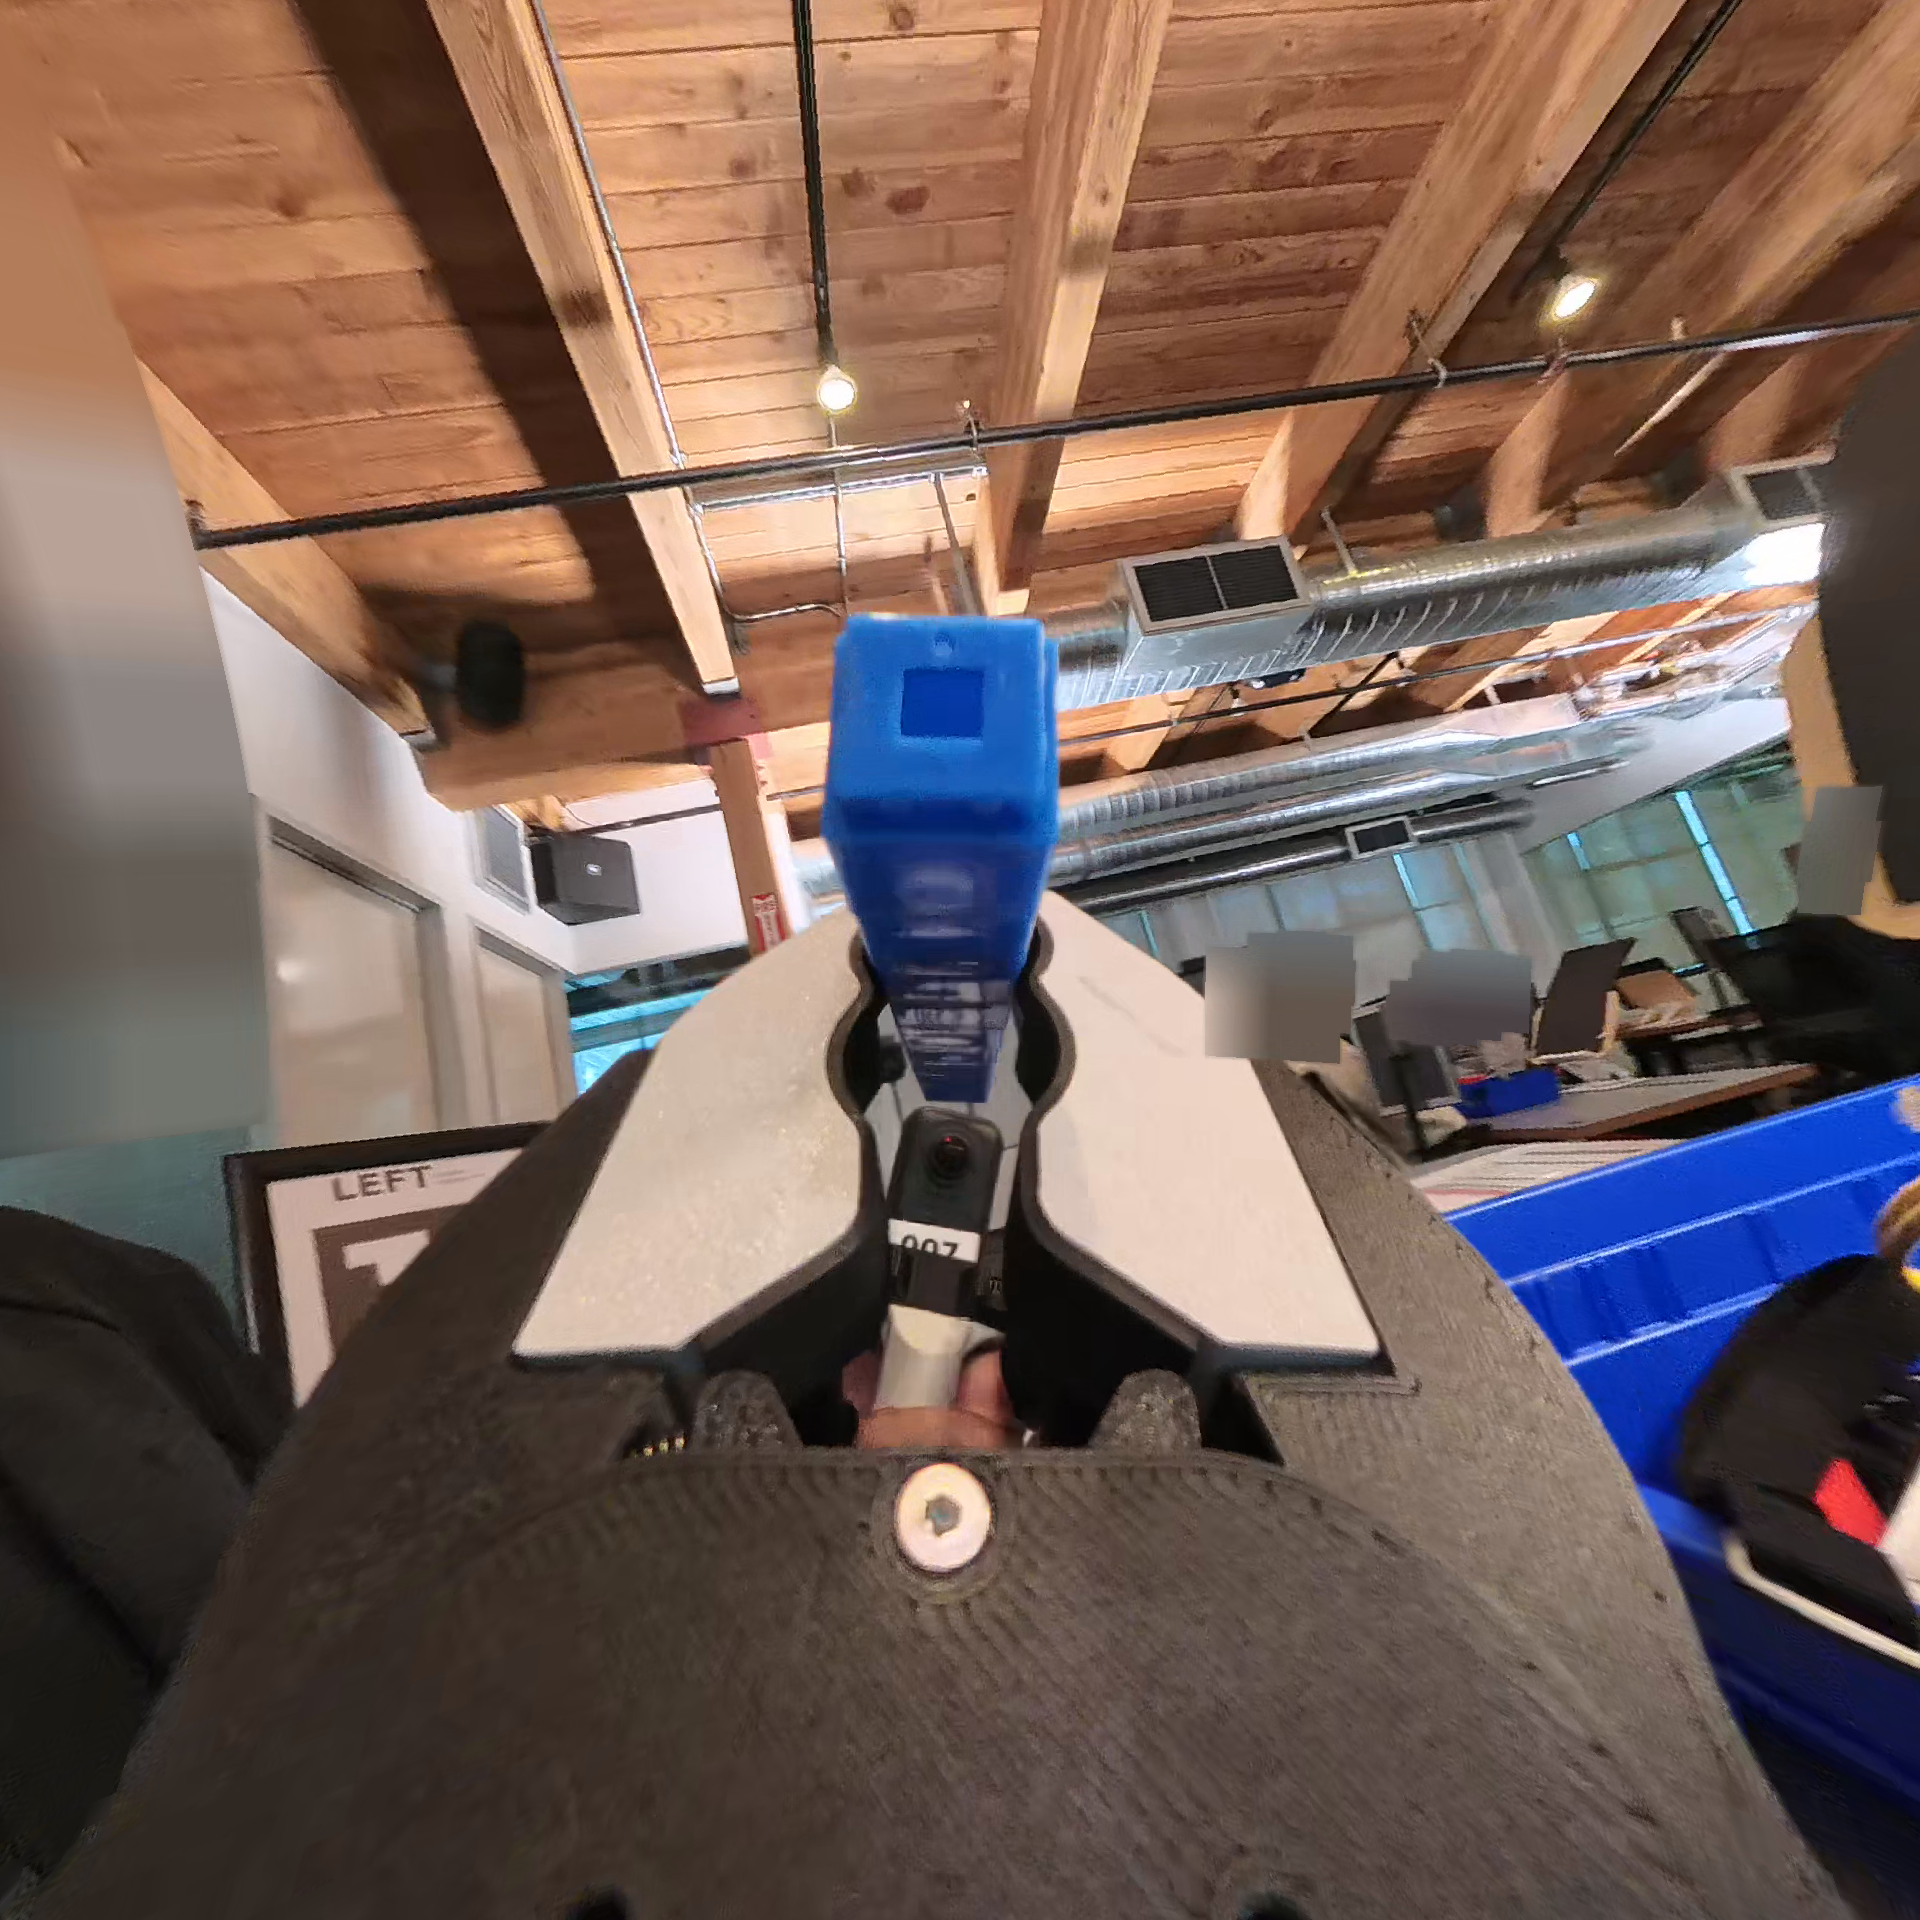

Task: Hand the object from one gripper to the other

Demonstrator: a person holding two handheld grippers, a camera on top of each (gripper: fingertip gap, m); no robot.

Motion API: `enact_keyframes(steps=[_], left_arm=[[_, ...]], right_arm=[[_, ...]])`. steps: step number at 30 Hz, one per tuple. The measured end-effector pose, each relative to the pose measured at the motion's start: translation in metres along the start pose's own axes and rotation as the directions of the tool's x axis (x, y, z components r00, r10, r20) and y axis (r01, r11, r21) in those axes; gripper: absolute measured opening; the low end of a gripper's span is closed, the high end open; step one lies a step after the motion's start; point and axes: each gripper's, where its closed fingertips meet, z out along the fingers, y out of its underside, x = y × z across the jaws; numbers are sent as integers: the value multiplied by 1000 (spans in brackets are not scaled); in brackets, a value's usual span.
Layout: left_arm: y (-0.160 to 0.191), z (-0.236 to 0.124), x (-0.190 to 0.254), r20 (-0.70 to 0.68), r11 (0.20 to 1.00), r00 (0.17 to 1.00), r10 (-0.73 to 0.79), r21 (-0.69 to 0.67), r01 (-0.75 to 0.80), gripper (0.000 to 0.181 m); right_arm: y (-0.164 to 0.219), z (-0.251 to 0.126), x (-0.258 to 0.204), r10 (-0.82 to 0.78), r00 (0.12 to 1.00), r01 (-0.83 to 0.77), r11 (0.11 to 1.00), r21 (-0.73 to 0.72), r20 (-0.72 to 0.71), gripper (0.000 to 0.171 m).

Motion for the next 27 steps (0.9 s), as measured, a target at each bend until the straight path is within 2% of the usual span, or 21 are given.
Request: enact_keyframes(steps=[4, 8, 11, 15, 19, 23, 25, 27], left_arm=[[11, 13, 17, -47, 998, 997, 67, 6, -67, 88], [1, 9, 24, -44, 990, 991, 127, 60, -124, 78], [1, 8, 23, -41, 991, 991, 129, 49, -127, 70], [4, 6, 24, -47, 984, 984, 172, 47, -170, 40], [-4, 1, 24, -13, 960, 962, 271, 77, -270, 38], [-15, -5, 22, 53, 930, 933, 357, 74, -360, 36], [-20, -8, 20, 71, 932, 933, 353, 59, -357, 36], [-32, -13, 21, 82, 938, 941, 328, 89, -335, 36]], right_arm=[[22, 8, -8, 3, 1000, -1, 997, -80, 21, 23], [35, 11, -12, -3, 999, 8, 989, -146, 32, 22], [44, 13, -15, 4, 999, 4, 982, -188, 45, 22], [53, 15, -18, 15, 998, -2, 975, -224, 59, 23], [60, 15, -15, 7, 999, 4, 961, -275, 39, 25], [73, 10, 2, -209, 977, 176, 893, -414, -37, 48], [75, 3, 11, -373, 927, 304, 812, -498, -42, 56], [73, -7, 24, -572, 820, 456, 683, -570, -30, 55]])
